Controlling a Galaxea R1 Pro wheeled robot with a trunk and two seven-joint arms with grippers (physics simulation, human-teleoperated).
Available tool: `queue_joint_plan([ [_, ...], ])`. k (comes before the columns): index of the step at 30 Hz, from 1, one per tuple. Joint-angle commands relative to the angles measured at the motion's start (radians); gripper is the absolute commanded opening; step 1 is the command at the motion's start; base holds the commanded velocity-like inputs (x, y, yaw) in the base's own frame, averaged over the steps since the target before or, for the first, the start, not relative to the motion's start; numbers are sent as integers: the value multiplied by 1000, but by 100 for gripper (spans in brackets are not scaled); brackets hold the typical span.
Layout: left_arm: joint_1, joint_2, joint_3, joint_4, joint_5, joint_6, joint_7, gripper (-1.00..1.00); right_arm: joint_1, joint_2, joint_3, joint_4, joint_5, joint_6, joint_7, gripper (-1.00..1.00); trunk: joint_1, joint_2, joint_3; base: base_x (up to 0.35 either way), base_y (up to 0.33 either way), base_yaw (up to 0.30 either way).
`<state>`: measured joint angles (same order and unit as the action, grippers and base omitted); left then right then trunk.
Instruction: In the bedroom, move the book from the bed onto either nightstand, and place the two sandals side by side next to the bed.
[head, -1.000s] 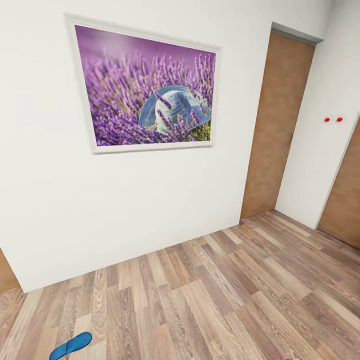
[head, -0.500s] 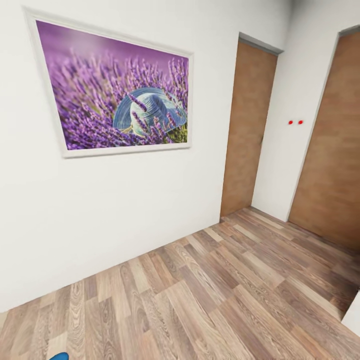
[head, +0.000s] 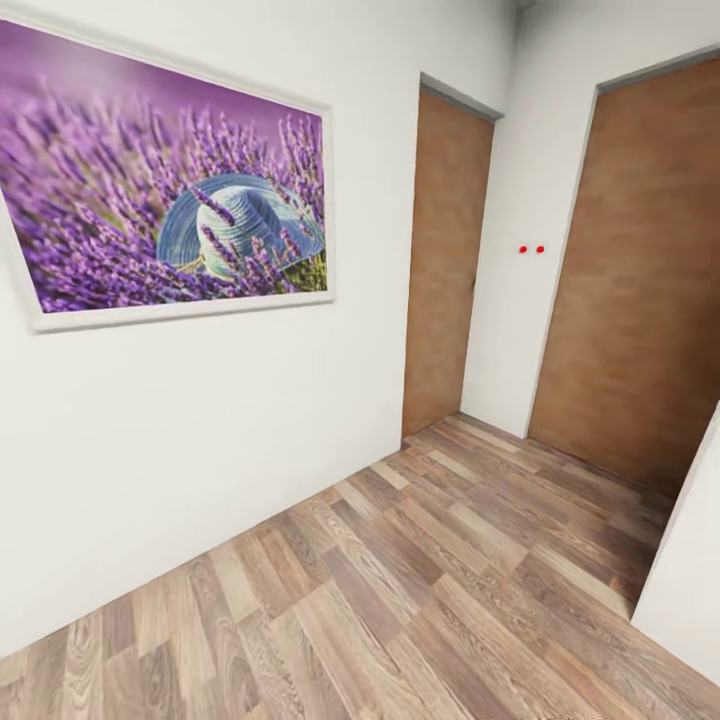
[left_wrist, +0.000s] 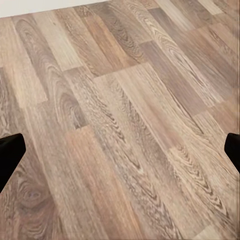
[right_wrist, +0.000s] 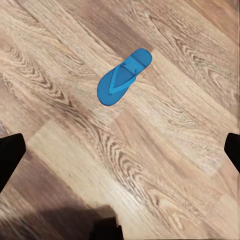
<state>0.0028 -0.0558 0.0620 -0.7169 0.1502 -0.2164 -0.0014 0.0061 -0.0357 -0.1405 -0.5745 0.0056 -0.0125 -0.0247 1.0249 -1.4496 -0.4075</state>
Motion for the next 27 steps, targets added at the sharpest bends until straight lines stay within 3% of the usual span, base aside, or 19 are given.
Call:
queue_joint_plan([
  [1, 0, -1, 1, -1, 6, -1, 0, 100, 0, 0, 0, -1, 1, -1, -2, 100, 0, 0, 0, 19, 0, -278],
  [27, 0, -1, 0, -1, 5, -1, 0, 100, 0, -1, -3, -1, 0, -1, -2, 100, 0, 0, 23, 2, 0, -278],
])
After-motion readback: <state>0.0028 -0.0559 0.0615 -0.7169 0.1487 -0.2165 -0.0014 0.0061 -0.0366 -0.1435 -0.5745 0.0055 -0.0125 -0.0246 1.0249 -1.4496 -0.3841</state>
